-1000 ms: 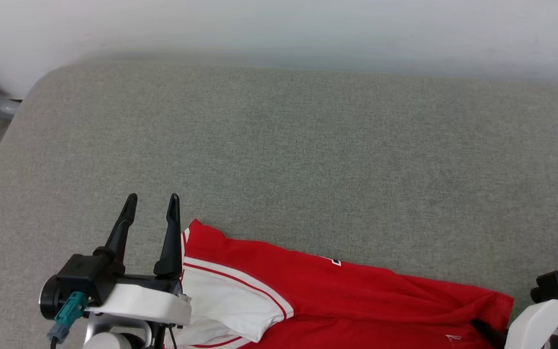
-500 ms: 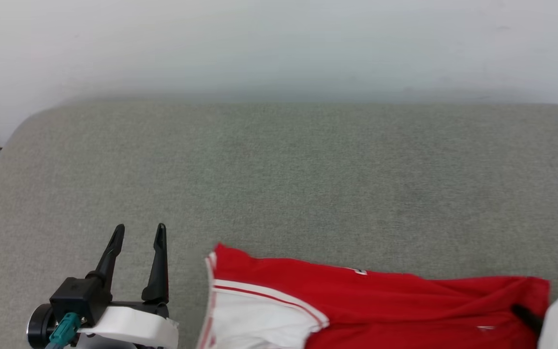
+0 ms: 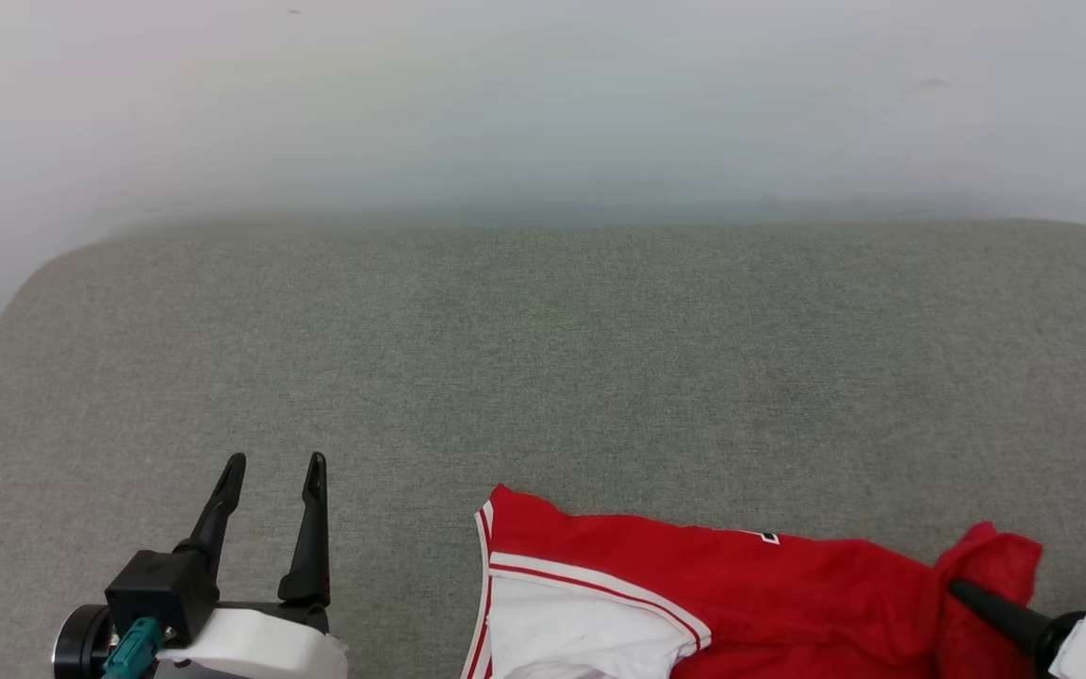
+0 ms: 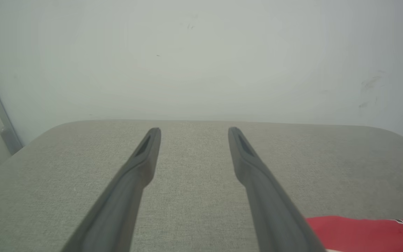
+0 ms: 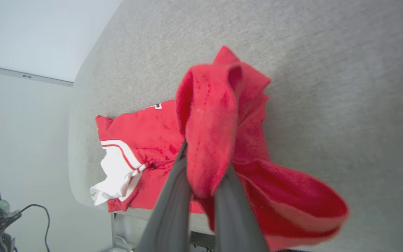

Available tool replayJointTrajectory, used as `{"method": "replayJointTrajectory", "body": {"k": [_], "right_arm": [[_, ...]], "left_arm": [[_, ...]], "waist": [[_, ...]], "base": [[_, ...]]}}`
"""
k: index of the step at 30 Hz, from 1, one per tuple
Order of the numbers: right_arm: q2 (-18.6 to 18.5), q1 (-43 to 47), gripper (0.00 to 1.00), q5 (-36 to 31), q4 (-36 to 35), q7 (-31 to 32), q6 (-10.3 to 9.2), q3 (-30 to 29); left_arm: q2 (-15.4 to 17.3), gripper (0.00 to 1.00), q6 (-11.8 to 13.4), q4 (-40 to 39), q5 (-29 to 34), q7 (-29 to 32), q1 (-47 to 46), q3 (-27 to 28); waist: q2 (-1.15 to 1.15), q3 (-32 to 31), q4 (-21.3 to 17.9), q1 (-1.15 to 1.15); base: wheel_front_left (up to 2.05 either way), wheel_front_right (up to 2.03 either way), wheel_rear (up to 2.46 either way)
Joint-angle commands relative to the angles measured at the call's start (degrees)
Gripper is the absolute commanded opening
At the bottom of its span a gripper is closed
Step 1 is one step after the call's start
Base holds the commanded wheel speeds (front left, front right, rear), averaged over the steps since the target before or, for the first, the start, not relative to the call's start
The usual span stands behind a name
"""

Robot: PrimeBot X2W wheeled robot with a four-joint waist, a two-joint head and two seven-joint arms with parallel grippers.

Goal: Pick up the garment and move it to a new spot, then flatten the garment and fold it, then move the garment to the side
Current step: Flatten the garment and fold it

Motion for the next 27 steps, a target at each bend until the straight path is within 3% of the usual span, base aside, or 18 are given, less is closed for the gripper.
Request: {"method": "replayJointTrajectory", "body": {"k": [1, 9, 13, 18, 19, 23, 27], "right_arm": [[1.3, -0.3, 0.00, 2.2, -0.9, 1.2, -0.05, 0.2], [4.8, -1.1, 0.00, 19.6, -0.4, 5.4, -0.04, 4.3], [4.7, -1.1, 0.00, 28.6, 1.8, 1.4, -0.04, 10.9], [4.7, -2.0, 0.00, 34.6, 3.7, -4.7, -0.04, 21.1], [4.7, -3.4, 0.00, 37.8, 4.4, -8.1, -0.04, 27.6], [4.7, -5.1, 0.00, 39.2, 5.4, -11.5, -0.04, 34.3], [4.7, -6.6, 0.00, 36.6, 7.4, -15.5, -0.04, 36.9]], "left_arm": [[0.3, 1.00, 0.1, -0.2, 0.1, 0.0, -0.2, -0.2], [0.0, 1.00, -0.4, -0.3, 0.2, 0.5, -1.8, -0.9], [-0.5, 1.00, -1.0, -0.1, 0.3, 0.7, -3.4, -1.9], [-1.4, 1.00, -1.6, 0.4, 0.4, 0.3, -5.5, -2.6], [-1.9, 1.00, -1.9, 1.0, 0.3, 0.0, -6.3, -2.7], [-2.8, 1.00, -2.3, 1.6, 0.2, -0.5, -7.4, -3.0], [-3.4, 1.00, -2.8, 2.5, 0.2, -1.0, -8.3, -3.2]], "waist": [[0.00, 0.1, 0.2, 0.00], [0.00, 0.9, 2.4, 0.00], [0.00, 1.8, 4.3, 0.00], [0.00, 3.3, 6.7, 0.00], [0.00, 4.3, 7.7, 0.00], [0.00, 5.7, 9.0, 0.00], [0.00, 7.3, 9.9, 0.00]], "base": [[0.00, 0.00, 0.00], [0.00, 0.00, 0.00], [0.00, 0.00, 0.00], [0.00, 0.00, 0.00], [0.00, 0.00, 0.00], [0.00, 0.00, 0.00], [0.00, 0.00, 0.00]]}}
